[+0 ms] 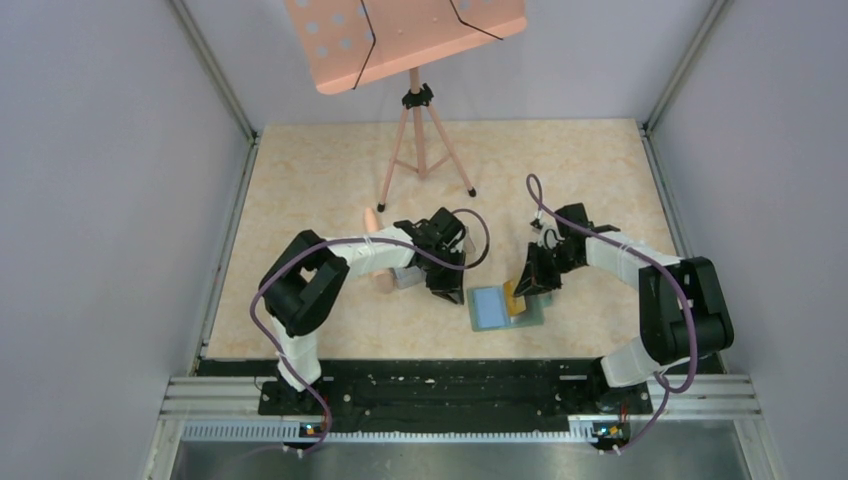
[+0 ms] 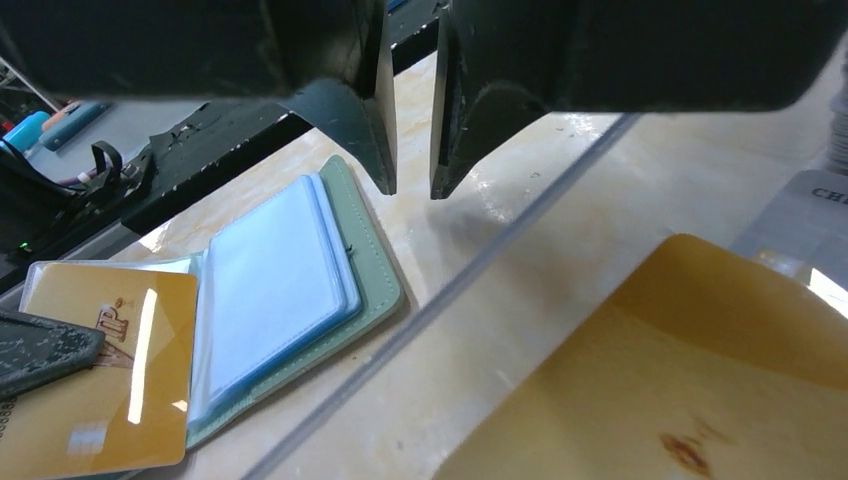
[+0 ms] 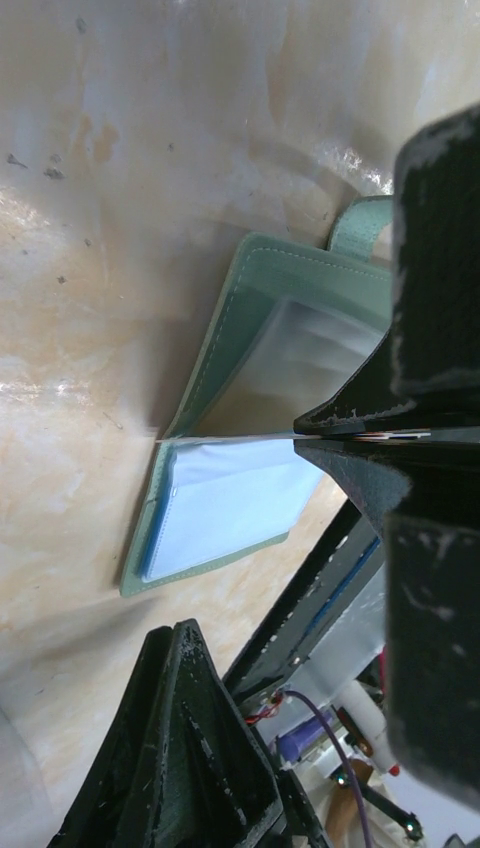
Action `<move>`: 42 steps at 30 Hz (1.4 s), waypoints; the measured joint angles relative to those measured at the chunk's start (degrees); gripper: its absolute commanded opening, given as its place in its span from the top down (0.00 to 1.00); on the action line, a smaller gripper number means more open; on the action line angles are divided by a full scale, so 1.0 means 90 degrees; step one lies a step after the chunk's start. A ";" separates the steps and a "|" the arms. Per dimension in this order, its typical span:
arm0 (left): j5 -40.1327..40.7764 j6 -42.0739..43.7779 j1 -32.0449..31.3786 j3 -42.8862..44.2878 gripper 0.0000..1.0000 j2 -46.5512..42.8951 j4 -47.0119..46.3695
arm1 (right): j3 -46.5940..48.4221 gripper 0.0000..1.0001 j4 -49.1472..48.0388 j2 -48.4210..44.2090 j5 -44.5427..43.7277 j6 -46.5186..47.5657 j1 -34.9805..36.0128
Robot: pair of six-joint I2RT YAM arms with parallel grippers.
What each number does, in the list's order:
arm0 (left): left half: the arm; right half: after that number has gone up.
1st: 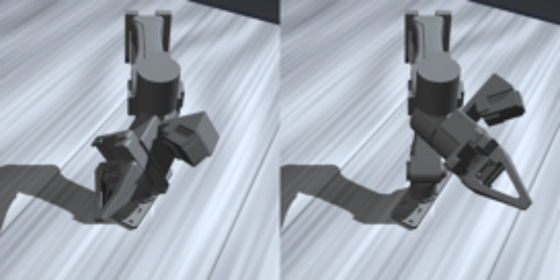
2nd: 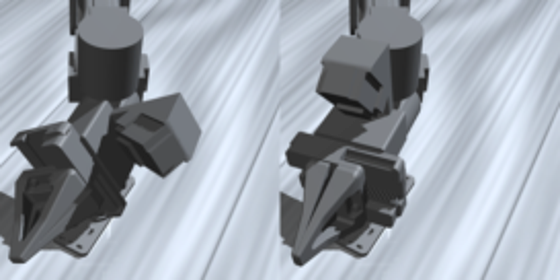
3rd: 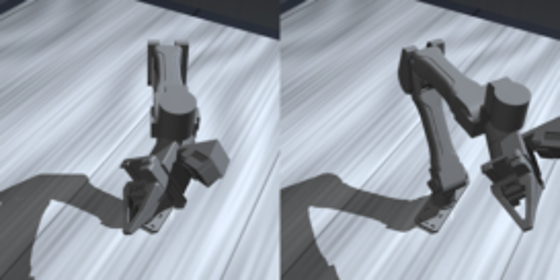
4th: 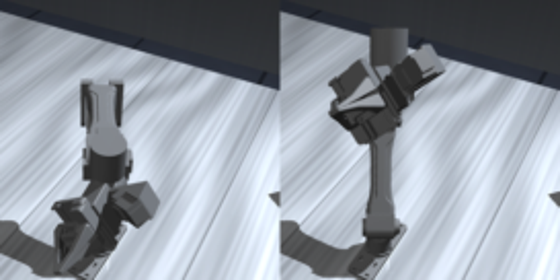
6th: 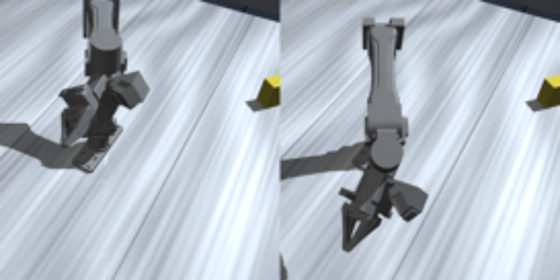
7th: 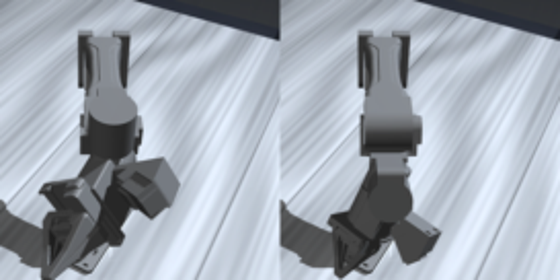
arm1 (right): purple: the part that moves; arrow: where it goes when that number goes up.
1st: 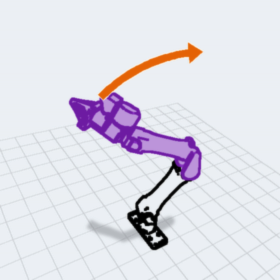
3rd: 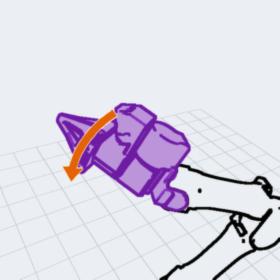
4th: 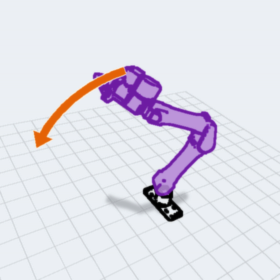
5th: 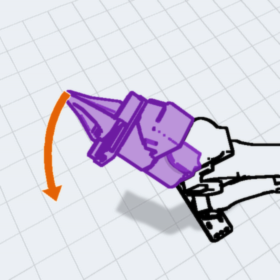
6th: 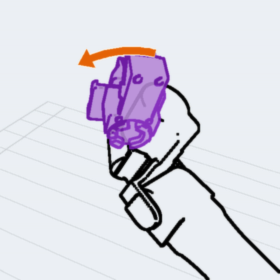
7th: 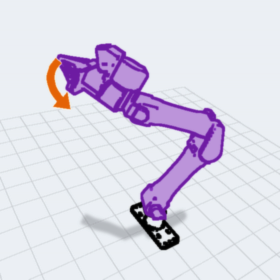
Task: Put the credit cards into the card holder
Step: Insert the credit card into the card holder.
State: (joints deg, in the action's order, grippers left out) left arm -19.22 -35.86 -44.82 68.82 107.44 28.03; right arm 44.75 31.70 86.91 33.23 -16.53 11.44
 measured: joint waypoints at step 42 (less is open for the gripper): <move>-0.0187 -0.0160 -0.0294 0.0163 0.98 0.0374 0.0194 | -0.0488 1.00 -0.0544 0.0087 0.0707 -0.0148 0.0100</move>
State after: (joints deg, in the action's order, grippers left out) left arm -20.91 -37.30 -47.46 70.28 110.80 29.78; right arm 40.36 26.81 87.70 39.59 -17.87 12.34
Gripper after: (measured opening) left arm 0.030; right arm 0.006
